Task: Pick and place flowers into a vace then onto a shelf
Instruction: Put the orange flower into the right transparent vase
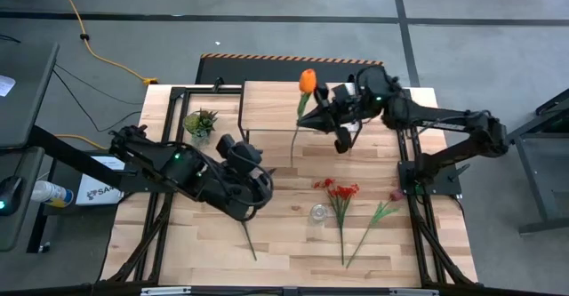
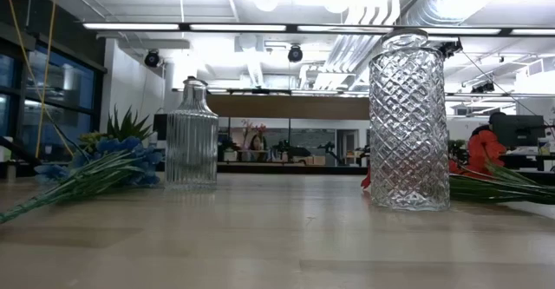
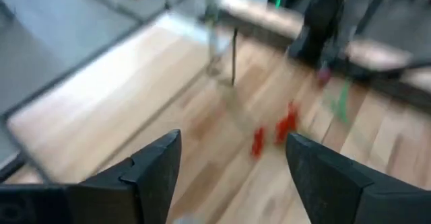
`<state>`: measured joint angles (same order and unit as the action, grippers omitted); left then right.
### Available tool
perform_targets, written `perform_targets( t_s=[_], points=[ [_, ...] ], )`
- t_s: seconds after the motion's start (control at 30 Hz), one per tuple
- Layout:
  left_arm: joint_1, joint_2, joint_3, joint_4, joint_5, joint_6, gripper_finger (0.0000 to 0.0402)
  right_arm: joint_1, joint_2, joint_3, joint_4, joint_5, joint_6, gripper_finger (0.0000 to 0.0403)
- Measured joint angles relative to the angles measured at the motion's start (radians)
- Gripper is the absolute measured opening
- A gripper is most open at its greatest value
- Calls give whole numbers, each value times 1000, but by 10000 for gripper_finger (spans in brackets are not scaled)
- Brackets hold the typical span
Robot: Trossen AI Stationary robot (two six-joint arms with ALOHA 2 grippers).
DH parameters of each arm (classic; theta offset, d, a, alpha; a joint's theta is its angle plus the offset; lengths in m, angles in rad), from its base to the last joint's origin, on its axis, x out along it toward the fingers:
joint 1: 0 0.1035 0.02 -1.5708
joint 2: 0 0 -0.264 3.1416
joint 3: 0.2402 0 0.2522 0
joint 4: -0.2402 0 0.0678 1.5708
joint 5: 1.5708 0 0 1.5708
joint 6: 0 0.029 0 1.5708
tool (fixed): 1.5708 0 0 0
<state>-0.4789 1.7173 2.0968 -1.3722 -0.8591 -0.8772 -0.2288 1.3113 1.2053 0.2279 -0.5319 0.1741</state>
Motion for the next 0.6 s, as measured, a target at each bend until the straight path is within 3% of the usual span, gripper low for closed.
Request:
perform_targets(
  t_s=[0.2, 0.6],
  points=[
    [1, -5, 0, -191, 120, -140, 272, 4, -128, 0, -168, -1, -24, 0],
    [1, -4, -3, -199, 152, -115, 243, 146, -351, 0, -391, 3, 5, 0]
  ],
)
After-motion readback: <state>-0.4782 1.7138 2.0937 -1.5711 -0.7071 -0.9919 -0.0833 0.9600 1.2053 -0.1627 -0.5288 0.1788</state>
